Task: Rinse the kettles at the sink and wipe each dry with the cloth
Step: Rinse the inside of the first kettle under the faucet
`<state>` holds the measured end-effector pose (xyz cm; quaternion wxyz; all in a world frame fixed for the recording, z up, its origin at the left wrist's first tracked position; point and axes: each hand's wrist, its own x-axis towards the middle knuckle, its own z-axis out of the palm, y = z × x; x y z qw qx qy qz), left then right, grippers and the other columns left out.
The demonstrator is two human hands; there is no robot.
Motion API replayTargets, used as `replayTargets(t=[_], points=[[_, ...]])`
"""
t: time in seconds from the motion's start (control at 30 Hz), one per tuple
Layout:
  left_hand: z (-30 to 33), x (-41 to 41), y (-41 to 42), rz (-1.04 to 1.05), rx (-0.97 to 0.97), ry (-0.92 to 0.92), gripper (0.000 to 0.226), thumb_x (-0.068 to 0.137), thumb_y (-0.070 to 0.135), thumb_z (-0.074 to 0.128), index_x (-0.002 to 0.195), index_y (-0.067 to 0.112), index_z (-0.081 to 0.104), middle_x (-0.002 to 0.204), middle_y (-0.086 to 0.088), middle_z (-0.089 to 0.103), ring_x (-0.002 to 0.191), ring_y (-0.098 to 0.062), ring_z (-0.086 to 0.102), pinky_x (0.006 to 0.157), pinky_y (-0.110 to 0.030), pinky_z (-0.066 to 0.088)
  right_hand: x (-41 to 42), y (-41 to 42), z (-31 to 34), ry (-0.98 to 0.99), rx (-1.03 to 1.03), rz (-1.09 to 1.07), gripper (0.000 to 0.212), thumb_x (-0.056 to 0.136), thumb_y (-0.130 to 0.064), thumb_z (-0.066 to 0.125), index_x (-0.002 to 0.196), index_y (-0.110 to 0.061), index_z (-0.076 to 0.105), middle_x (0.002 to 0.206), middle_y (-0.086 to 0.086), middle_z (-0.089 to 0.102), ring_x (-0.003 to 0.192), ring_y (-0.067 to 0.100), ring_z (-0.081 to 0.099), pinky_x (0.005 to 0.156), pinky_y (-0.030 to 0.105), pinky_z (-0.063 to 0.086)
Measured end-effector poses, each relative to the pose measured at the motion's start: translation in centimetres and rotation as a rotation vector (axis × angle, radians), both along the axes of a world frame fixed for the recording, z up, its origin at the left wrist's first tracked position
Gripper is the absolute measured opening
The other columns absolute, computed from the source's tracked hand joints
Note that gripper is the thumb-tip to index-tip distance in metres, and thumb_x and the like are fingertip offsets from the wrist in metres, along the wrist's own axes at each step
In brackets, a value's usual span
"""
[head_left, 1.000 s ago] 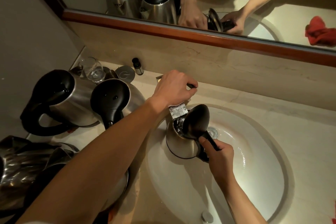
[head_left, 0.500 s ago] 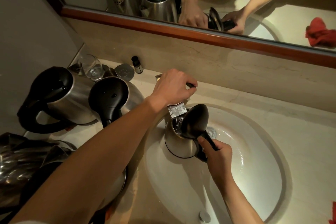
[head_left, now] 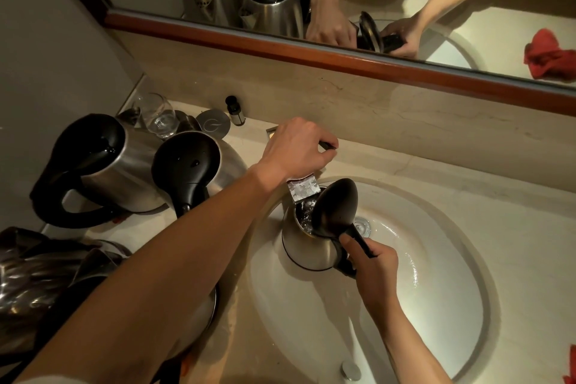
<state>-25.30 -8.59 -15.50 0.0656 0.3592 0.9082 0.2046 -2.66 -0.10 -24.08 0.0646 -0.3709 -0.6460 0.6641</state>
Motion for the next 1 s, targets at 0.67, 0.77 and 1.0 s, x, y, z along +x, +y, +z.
replayTargets(t=[0.67, 0.77, 1.0], points=[[0.33, 0.12, 0.03, 0.009, -0.022, -0.013, 0.023, 0.089, 0.036, 0.06, 0.103, 0.033, 0.077, 0.101, 0.011, 0.076, 0.097, -0.019, 0.067, 0.08, -0.038, 0.054, 0.14, 0.02, -0.15, 0.019, 0.005, 0.022, 0.066, 0.061, -0.053, 0.075, 0.058, 0.002, 0.041, 0.058, 0.006, 0.03, 0.059, 0.019, 0.028, 0.061, 0.036, 0.032], [0.26, 0.09, 0.03, 0.009, -0.023, -0.019, 0.023, 0.089, 0.037, 0.06, 0.104, 0.034, 0.077, 0.102, 0.012, 0.076, 0.097, -0.019, 0.067, 0.081, -0.038, 0.054, 0.07, 0.06, -0.11, 0.027, -0.001, 0.023, 0.065, 0.062, -0.053, 0.075, 0.057, 0.001, 0.04, 0.059, 0.007, 0.029, 0.06, 0.02, 0.028, 0.06, 0.034, 0.033], [0.26, 0.11, 0.02, 0.002, -0.017, -0.017, 0.022, 0.089, 0.036, 0.06, 0.103, 0.033, 0.077, 0.1, 0.011, 0.076, 0.095, -0.021, 0.067, 0.079, -0.037, 0.053, 0.13, -0.03, -0.09, 0.043, 0.019, 0.018, 0.06, 0.062, -0.049, 0.075, 0.055, -0.002, 0.04, 0.056, 0.002, 0.03, 0.056, 0.016, 0.027, 0.05, 0.022, 0.028]])
